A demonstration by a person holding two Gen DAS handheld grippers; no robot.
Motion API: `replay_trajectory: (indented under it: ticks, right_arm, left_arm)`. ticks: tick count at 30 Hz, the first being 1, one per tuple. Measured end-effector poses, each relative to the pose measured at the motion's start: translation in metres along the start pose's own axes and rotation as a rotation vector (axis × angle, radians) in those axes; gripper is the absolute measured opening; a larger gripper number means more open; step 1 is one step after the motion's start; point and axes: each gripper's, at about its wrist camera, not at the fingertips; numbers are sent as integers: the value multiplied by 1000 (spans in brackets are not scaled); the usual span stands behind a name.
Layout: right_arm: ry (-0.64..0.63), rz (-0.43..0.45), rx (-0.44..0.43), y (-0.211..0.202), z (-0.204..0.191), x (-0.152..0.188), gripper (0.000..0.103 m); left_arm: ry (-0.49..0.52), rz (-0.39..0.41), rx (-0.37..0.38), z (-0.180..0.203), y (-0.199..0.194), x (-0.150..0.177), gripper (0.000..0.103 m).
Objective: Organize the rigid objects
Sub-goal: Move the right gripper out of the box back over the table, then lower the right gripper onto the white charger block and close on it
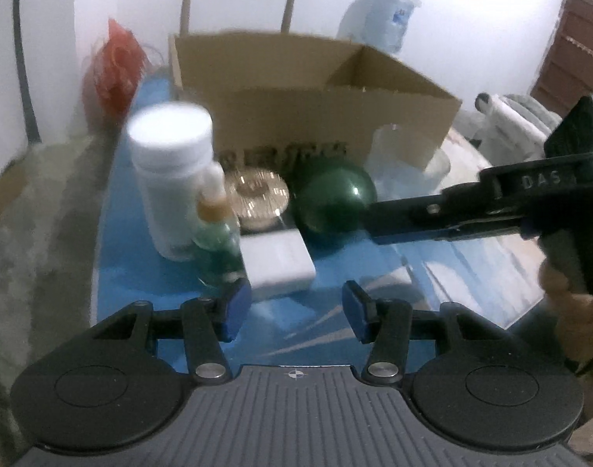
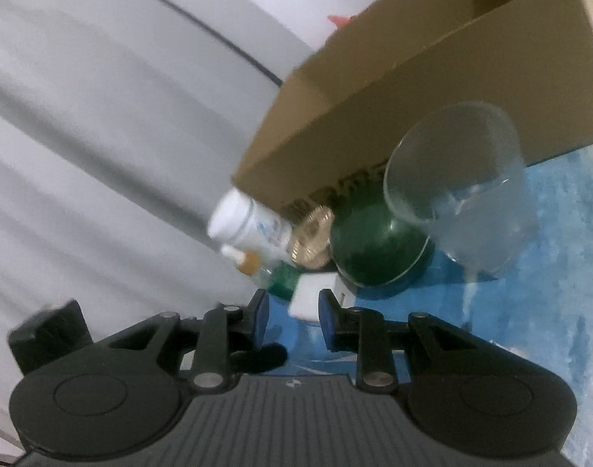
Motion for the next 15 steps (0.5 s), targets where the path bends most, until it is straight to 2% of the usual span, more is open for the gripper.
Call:
replay_trajectory:
  ticks: [5, 10, 15]
  right_arm:
    - [-34, -31, 52, 26, -1, 9, 30]
    - [-49, -54, 89, 54, 4, 13, 32]
    - [-62, -55, 105, 58, 3, 14, 32]
  left_arm:
    - [7, -23, -12, -1, 19, 4, 52]
    - [20, -25, -23, -2, 22, 7, 52]
    - [9, -20, -32, -6, 20, 10, 53]
Point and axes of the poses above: each gripper's, at about its wrist camera, not at the fingertips, and y roughly the way its jaws point, z to its right, x to its underside, and after that the axes turned 5 degrees about -x, right-handed
